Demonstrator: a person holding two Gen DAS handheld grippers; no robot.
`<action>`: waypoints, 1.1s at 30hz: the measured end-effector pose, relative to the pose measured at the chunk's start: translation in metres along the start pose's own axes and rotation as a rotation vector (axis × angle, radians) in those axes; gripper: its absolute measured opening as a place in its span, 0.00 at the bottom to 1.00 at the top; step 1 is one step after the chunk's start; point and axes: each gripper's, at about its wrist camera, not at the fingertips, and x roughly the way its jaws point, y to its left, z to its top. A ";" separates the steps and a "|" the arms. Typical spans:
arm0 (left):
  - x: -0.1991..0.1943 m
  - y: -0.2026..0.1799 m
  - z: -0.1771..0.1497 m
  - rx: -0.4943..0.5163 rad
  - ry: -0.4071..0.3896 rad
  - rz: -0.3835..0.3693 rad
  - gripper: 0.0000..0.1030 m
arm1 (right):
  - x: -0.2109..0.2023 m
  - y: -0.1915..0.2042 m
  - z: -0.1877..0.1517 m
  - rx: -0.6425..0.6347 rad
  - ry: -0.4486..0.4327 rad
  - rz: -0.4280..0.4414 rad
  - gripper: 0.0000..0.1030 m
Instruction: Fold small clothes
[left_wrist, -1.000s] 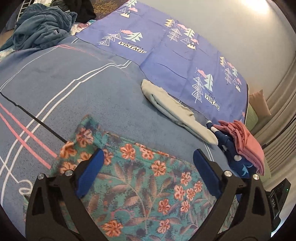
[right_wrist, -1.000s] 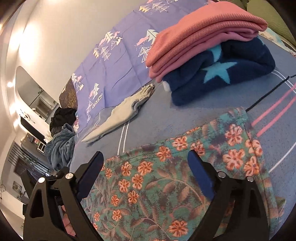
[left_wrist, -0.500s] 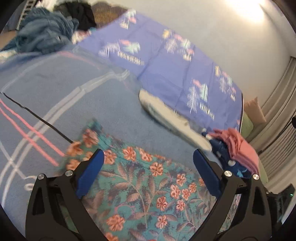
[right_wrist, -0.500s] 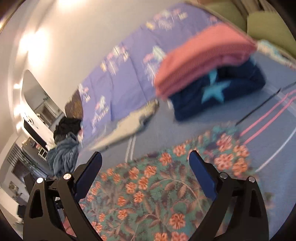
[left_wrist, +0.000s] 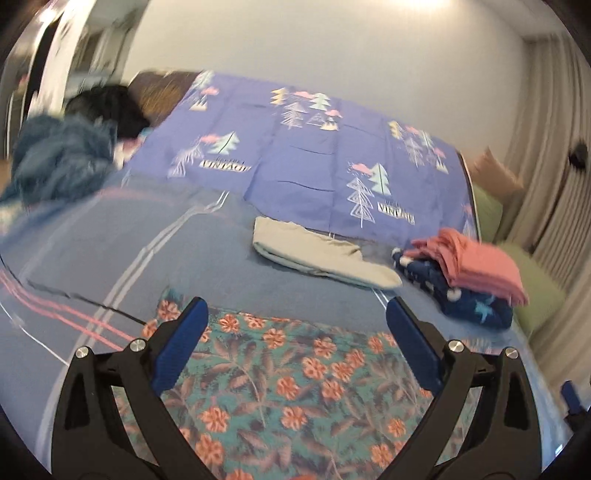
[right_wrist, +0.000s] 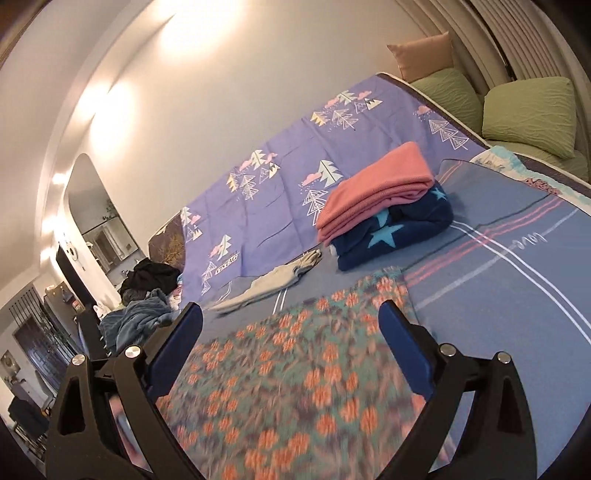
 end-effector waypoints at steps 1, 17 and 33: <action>-0.005 -0.009 0.001 0.030 0.021 -0.006 0.95 | -0.007 0.000 -0.006 -0.001 0.008 -0.007 0.94; -0.036 -0.065 -0.038 0.100 0.196 -0.202 0.95 | -0.109 -0.052 -0.069 0.434 0.110 0.000 0.94; 0.008 -0.052 -0.068 0.063 0.328 -0.200 0.95 | -0.052 -0.047 -0.066 0.676 0.364 -0.027 0.99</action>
